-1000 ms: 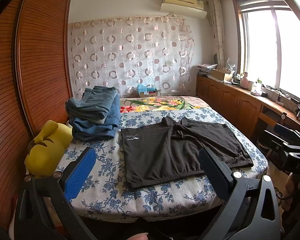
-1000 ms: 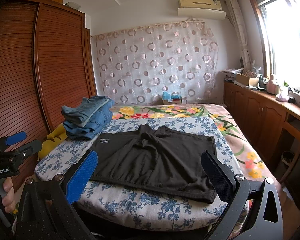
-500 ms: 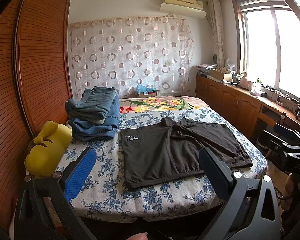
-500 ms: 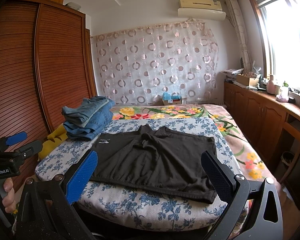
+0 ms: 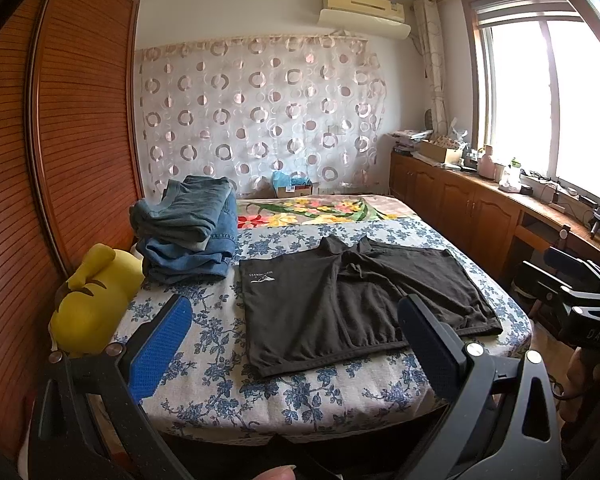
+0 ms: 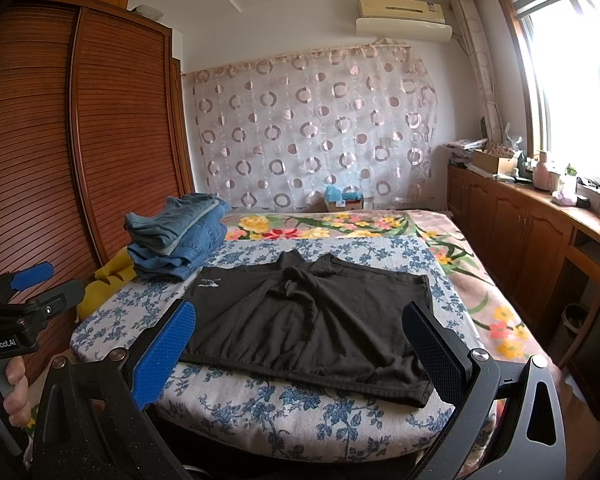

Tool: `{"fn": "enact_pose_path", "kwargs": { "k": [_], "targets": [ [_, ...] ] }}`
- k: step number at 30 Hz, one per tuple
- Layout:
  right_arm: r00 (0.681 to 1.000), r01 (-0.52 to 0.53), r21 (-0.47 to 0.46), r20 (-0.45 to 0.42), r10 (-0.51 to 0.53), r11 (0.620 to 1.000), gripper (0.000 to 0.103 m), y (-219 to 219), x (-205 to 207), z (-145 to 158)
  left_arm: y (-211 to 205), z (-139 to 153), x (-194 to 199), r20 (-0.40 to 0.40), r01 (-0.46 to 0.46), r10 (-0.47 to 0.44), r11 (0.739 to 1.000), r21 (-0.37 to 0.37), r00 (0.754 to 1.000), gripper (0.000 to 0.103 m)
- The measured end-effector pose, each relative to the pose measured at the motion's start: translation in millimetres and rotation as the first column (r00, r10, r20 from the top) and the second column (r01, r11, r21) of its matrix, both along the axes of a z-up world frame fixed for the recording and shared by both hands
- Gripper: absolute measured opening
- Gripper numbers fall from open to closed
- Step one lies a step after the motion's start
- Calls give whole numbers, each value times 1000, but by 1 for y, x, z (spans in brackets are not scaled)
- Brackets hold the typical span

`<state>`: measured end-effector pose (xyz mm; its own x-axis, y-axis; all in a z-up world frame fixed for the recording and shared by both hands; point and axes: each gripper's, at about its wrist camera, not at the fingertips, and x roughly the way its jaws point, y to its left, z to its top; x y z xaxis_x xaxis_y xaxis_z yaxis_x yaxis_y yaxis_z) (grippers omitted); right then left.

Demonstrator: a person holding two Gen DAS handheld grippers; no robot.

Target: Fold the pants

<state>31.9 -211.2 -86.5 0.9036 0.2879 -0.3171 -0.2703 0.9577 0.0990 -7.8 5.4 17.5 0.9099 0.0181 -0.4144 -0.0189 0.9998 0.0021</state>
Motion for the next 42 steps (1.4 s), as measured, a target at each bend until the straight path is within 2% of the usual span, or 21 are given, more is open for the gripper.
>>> {"fn": "enact_pose_path", "kwargs": {
  "k": [27,33,42],
  "targets": [
    [1000,3,-1,4,-3,1000,103,0,-1,0,-5,0,-1,1,0,0,1000,-1,1000,103],
    [1000,0,-9,-3,0,1000,103,-1,0,-4,-17,-4,3,-34,-1,1,1000,0,999,103],
    [999,9,-29,-38,-10,1000,103,-8,10,-12,-15,-32,25,-103,14,-13,1000,6,995,103]
  ]
}}
